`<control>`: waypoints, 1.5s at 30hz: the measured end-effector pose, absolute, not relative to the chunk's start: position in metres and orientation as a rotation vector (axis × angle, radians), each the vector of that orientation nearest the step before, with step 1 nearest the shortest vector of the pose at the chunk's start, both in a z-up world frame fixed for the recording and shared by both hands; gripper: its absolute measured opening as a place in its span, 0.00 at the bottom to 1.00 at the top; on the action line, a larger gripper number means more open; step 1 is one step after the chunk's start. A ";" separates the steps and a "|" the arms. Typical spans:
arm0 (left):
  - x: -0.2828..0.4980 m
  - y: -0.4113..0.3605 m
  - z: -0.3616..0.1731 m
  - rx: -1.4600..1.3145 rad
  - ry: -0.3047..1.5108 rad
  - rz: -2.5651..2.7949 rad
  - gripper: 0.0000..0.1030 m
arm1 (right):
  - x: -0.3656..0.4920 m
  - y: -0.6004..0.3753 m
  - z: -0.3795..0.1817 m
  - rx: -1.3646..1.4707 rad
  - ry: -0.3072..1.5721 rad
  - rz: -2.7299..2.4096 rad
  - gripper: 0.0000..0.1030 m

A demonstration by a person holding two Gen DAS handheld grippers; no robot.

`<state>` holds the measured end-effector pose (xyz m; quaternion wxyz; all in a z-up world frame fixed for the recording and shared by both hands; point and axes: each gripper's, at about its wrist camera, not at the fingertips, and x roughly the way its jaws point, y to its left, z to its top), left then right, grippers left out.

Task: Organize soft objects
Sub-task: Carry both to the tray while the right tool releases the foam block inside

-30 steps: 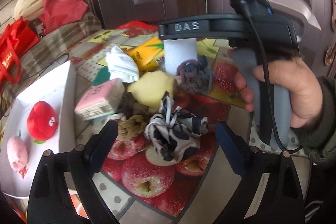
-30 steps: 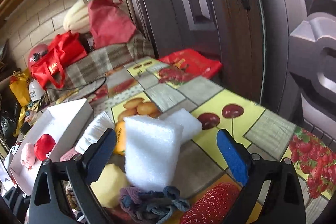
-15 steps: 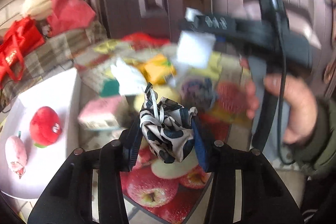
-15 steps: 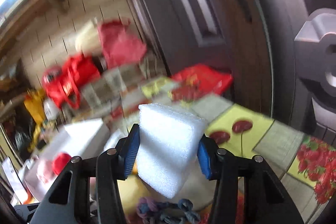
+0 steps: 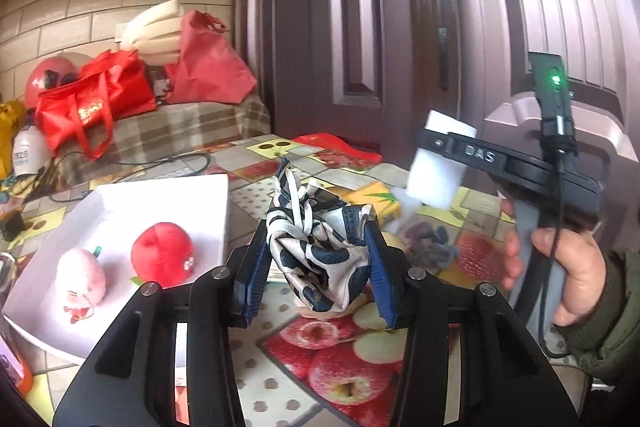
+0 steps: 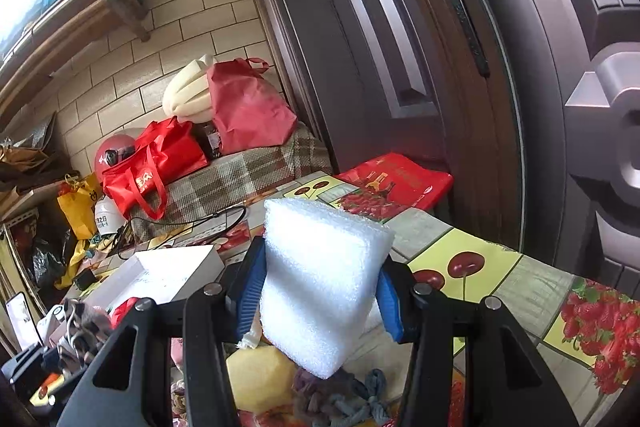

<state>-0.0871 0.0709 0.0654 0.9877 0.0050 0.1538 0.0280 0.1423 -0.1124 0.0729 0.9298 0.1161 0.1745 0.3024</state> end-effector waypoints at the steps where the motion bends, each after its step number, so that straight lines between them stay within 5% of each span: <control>1: -0.087 0.073 0.066 0.015 0.302 0.073 0.43 | 0.141 -0.111 0.073 0.226 0.352 0.622 0.49; 45: -0.114 0.213 0.060 -0.138 0.274 0.522 0.43 | 0.055 0.022 0.070 -0.118 0.295 1.031 0.49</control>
